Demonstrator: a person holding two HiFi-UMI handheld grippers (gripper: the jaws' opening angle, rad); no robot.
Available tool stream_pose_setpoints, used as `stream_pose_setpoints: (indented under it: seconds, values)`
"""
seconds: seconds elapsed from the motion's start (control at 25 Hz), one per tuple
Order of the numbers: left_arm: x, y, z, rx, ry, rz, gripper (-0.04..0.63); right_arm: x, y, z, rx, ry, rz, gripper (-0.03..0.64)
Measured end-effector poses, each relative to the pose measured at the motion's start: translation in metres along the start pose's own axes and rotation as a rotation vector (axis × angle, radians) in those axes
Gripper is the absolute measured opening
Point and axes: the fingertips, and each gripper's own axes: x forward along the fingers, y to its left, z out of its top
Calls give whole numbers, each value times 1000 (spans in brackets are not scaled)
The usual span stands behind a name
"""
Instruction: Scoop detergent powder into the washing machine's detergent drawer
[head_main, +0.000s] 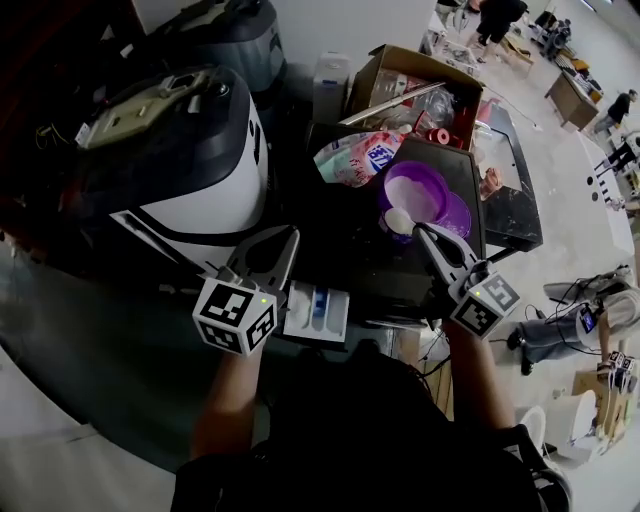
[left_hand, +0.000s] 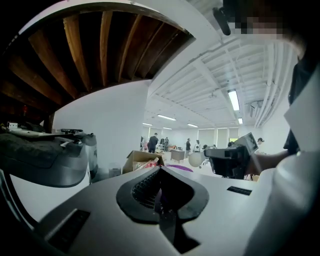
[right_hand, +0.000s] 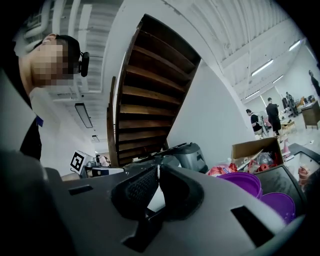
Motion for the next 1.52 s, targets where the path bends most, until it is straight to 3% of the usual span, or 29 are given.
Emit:
stream_pose_setpoints:
  seconds: [0.48,0.76,1.52]
  values:
    - [32,-17,23,8,-38,-23,8,-45,-21,41,-77,-62,-26,20]
    - [44,-38,36,21,-55,-24,8,-59,-36,51,-65,-99,-33,20]
    - [66,-63,12,-4,-4,-28,8,-82,-56,44,-60,-90,-33,20]
